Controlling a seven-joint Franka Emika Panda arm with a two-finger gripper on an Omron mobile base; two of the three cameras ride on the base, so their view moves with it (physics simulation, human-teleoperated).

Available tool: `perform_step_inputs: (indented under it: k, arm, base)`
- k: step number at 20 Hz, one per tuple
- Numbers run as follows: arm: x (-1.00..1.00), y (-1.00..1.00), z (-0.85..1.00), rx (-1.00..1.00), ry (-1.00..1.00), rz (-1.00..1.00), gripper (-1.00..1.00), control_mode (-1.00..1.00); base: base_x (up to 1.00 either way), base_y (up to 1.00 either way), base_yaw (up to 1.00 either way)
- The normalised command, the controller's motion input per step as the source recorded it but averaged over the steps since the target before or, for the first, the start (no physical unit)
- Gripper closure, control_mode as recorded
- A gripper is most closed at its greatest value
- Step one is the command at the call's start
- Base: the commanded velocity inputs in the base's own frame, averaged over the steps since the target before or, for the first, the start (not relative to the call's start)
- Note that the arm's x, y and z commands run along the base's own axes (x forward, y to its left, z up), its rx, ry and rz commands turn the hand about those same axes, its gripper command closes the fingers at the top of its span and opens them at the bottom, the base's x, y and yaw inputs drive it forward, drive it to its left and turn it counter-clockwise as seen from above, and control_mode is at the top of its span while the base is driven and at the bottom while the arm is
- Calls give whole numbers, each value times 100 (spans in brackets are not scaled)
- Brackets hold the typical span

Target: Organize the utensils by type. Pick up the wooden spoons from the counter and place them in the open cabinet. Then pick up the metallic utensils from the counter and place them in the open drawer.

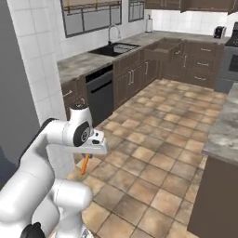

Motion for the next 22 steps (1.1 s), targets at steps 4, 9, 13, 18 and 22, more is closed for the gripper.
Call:
perform_step_inputs:
  k: [4, 9, 13, 18, 22]
  arm:
    - [0, 0, 0, 0, 0, 0, 100, 100]
    - [0, 0, 0, 0, 0, 0, 100, 100]
    - [0, 0, 0, 0, 0, 0, 100, 100]
    - [0, 0, 0, 0, 0, 0, 100, 100]
    - [0, 0, 0, 0, 0, 0, 100, 100]
  base:
    - [100, 27, -25]
    - [100, 22, -24]
    - [100, 23, -21]
    - [100, 23, -14]
    - [100, 25, -11]
